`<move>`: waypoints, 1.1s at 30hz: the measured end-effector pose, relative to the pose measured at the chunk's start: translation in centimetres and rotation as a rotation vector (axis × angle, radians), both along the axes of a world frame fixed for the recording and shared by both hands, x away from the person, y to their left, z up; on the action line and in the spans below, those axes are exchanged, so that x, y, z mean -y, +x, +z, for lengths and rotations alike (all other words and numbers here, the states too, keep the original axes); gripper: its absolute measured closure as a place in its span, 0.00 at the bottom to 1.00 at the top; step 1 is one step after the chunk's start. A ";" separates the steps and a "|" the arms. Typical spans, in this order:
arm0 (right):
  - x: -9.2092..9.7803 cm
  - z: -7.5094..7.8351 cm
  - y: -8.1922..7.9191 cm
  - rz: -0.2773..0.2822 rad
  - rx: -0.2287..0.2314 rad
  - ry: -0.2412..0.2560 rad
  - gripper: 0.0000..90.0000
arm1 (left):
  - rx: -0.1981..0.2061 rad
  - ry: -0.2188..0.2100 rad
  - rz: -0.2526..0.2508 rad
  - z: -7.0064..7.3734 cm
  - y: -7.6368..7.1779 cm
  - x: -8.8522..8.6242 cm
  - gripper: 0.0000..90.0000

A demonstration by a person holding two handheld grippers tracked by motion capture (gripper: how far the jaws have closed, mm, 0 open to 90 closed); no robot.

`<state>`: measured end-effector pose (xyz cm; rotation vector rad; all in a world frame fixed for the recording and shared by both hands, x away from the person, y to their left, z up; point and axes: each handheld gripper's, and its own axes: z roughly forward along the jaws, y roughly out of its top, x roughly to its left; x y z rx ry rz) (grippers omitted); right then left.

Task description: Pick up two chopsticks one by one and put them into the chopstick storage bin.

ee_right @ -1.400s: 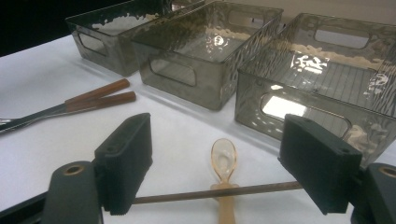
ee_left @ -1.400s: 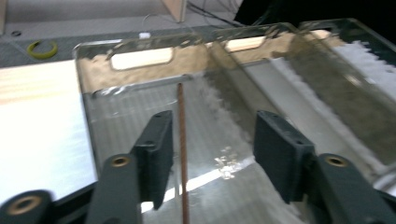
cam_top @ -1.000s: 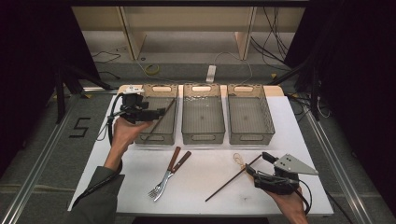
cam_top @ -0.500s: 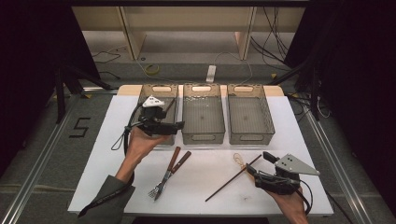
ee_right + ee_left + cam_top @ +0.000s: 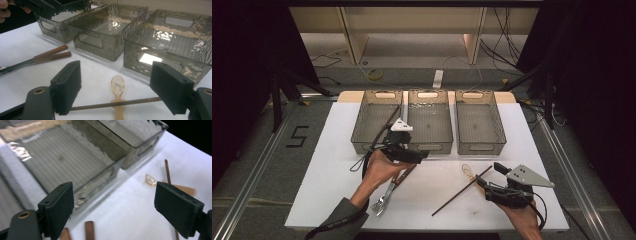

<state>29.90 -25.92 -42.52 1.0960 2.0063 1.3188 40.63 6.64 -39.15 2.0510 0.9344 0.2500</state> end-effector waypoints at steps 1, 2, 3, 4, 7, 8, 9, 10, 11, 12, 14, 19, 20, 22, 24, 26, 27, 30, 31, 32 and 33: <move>0.0 0.0 0.0 -0.001 0.000 0.002 0.29 | -0.005 0.006 -0.010 -0.1 -0.2 0.4 0.18; 0.0 0.0 0.0 -0.002 0.001 0.002 0.29 | -0.010 0.010 -0.017 -0.2 -0.4 0.7 0.18; 0.0 0.0 0.0 -0.004 0.002 0.004 0.28 | -0.017 0.013 -0.021 -0.4 -0.6 1.0 0.18; 0.0 0.0 0.0 -0.003 0.001 0.001 0.29 | -0.026 0.017 -0.030 -0.6 -0.7 1.3 0.18; 0.0 0.0 0.0 -0.001 0.000 -0.001 0.29 | -0.041 0.039 -0.053 -1.2 -1.3 2.2 0.18; 0.0 0.0 0.0 -0.001 0.001 -0.002 0.28 | -0.046 0.044 -0.060 -1.4 -1.5 2.5 0.18; 0.0 0.0 0.0 -0.001 0.002 -0.002 0.29 | -0.053 0.051 -0.069 -1.6 -1.6 2.9 0.18; 0.0 0.0 0.0 -0.002 0.002 0.000 0.29 | -0.058 0.060 -0.079 -1.9 -1.8 3.2 0.18; 0.0 0.0 0.0 -0.003 0.001 0.000 0.28 | -0.063 0.068 -0.091 -2.1 -2.1 3.5 0.18; 0.0 0.0 0.0 -0.003 0.001 -0.004 0.29 | -0.066 0.076 -0.102 -2.3 -2.3 3.9 0.18; 0.0 0.0 0.0 -0.004 0.003 -0.006 0.28 | -0.073 0.094 -0.123 -2.7 -2.7 4.6 0.18; 0.0 0.0 0.0 -0.003 0.005 -0.006 0.29 | -0.081 0.112 -0.145 -3.3 -3.5 5.9 0.19; 0.0 0.0 0.0 -0.004 0.005 -0.008 0.29 | -0.086 0.116 -0.153 -3.3 -3.6 6.1 0.19; 0.0 0.0 0.0 -0.006 0.003 -0.007 0.29 | -0.093 0.115 -0.155 -3.6 -3.9 6.6 0.20; 0.0 0.0 0.1 -0.008 0.001 -0.006 0.28 | -0.095 0.121 -0.167 -3.8 -4.2 7.0 0.20; 0.1 0.0 0.1 -0.010 -0.001 -0.006 0.29 | -0.095 0.136 -0.181 -4.0 -4.4 7.5 0.20; 0.1 0.0 0.1 -0.011 0.001 -0.007 0.29 | -0.099 0.137 -0.185 -4.2 -4.6 7.6 0.21; 0.1 0.0 0.0 -0.011 0.000 -0.005 0.28 | -0.105 0.150 -0.195 -4.6 -4.8 8.1 0.21; 0.1 0.0 0.0 -0.009 0.002 -0.006 0.28 | -0.106 0.154 -0.202 -4.7 -4.9 8.2 0.22; 0.0 0.0 0.0 -0.006 0.003 -0.009 0.29 | -0.106 0.157 -0.205 -4.7 -5.0 8.3 0.22; 0.0 0.0 0.0 -0.008 0.003 -0.006 0.29 | -0.106 0.158 -0.206 -4.8 -5.0 8.4 0.22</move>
